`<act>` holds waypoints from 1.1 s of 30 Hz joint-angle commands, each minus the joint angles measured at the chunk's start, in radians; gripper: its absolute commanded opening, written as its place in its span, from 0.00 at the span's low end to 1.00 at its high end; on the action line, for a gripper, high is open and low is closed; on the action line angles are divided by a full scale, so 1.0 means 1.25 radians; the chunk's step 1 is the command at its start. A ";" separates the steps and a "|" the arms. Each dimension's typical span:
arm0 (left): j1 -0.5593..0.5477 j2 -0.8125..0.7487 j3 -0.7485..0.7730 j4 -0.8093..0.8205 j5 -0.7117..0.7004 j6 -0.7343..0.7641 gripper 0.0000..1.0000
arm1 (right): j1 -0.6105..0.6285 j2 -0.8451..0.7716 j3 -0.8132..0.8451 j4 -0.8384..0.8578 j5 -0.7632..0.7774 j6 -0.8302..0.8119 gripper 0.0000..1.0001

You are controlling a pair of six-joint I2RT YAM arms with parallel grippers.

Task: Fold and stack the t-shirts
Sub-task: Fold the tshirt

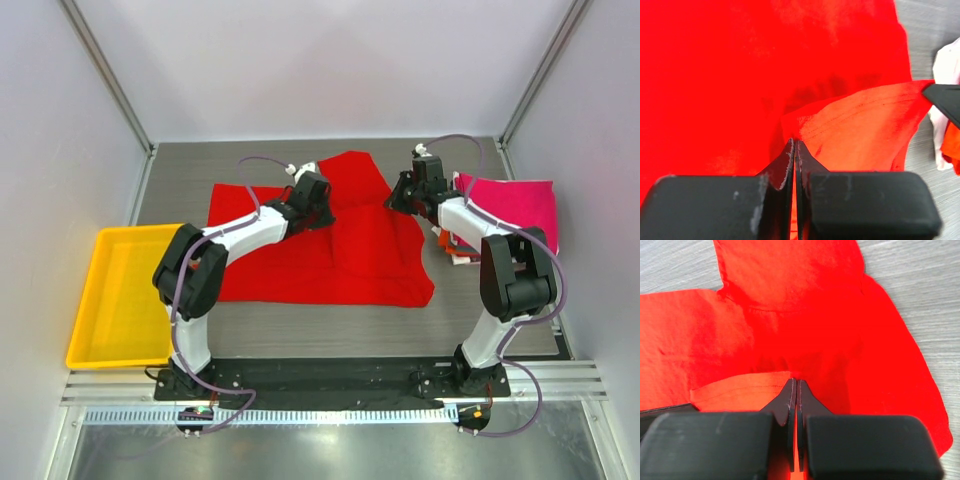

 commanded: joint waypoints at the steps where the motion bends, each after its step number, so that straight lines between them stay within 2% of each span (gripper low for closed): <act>1: -0.004 -0.036 0.009 0.048 -0.030 0.005 0.00 | -0.002 -0.009 0.041 0.030 -0.003 -0.011 0.02; 20: -0.004 0.004 0.061 0.051 -0.075 0.035 0.00 | -0.002 0.040 0.107 -0.012 0.018 -0.021 0.03; 27: -0.004 0.066 0.089 0.073 -0.088 0.054 0.00 | -0.002 0.060 0.097 -0.013 0.039 -0.017 0.10; 28: -0.004 0.074 0.098 0.074 -0.086 0.057 0.04 | -0.002 0.063 0.099 -0.014 0.042 -0.016 0.17; 30: -0.004 0.098 0.111 0.073 -0.085 0.061 0.16 | -0.003 0.061 0.097 -0.016 0.053 -0.009 0.42; 31: -0.002 0.109 0.121 0.065 -0.082 0.061 0.38 | -0.002 0.056 0.093 -0.014 0.056 -0.009 0.47; 32: -0.001 0.129 0.161 0.010 -0.092 0.059 0.51 | -0.002 0.046 0.084 -0.016 0.064 -0.006 0.59; 33: -0.001 0.128 0.168 -0.005 -0.105 0.062 0.57 | -0.003 0.032 0.072 -0.014 0.068 -0.006 0.61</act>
